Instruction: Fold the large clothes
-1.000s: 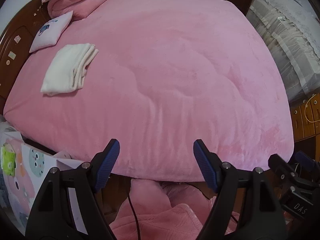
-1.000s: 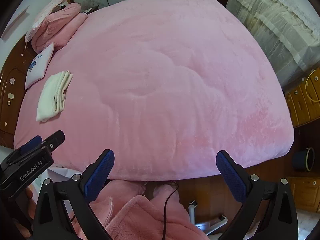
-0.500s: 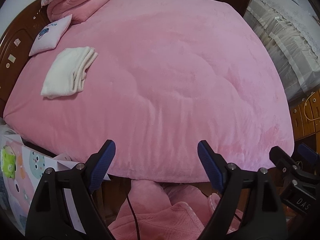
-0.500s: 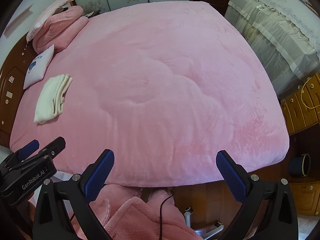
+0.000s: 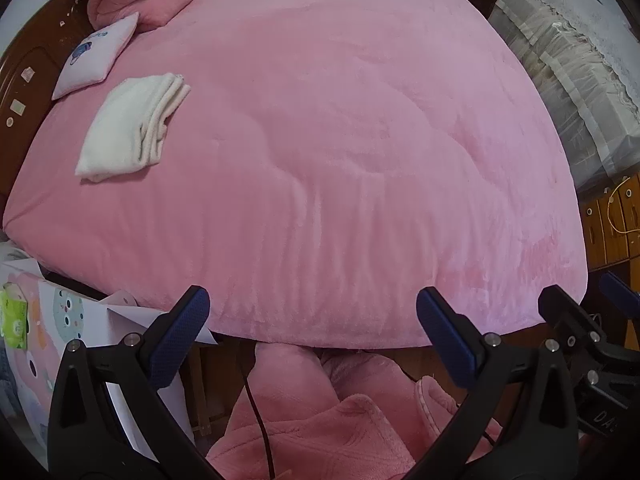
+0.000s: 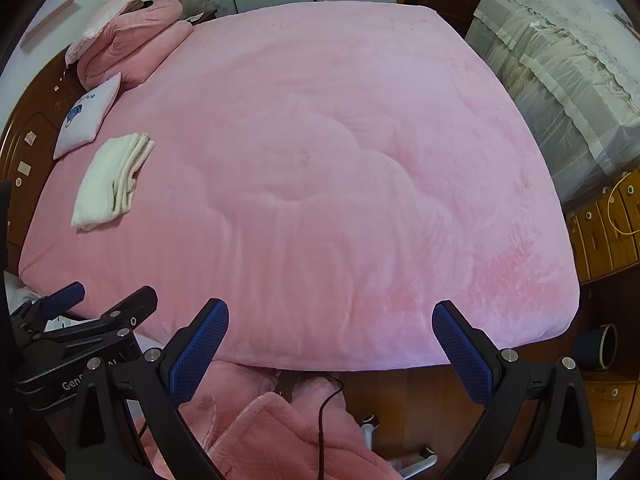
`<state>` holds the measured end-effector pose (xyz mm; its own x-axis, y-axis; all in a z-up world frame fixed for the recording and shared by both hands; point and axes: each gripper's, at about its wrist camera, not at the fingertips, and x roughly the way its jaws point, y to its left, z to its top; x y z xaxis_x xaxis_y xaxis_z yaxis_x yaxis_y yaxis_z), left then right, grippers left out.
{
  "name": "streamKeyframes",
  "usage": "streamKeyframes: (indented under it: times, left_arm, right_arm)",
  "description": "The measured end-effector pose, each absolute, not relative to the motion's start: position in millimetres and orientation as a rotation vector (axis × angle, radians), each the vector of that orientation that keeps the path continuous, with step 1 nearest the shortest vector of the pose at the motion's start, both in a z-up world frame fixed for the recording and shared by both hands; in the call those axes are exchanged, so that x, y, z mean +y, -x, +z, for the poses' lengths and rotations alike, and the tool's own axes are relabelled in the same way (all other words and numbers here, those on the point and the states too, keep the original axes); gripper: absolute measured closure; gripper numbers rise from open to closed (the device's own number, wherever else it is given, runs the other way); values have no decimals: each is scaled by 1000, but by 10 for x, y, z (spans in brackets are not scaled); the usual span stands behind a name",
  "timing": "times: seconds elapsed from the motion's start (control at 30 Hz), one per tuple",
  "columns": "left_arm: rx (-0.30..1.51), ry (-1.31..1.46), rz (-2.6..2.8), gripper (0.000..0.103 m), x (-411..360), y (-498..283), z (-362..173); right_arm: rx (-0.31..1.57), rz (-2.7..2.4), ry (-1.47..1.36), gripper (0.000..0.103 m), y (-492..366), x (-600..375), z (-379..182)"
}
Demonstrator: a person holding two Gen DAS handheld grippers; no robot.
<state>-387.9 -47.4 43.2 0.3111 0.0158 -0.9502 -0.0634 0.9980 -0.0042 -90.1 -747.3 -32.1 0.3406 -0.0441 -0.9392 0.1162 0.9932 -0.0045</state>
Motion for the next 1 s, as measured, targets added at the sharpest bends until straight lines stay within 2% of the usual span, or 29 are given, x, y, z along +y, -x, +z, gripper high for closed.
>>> streamKeyframes:
  times: [1.0]
  left_arm:
    - [1184,24,80,0,-589,3966,418]
  right_arm:
    - [1227,-112,-67,0,1000,-7427,-377]
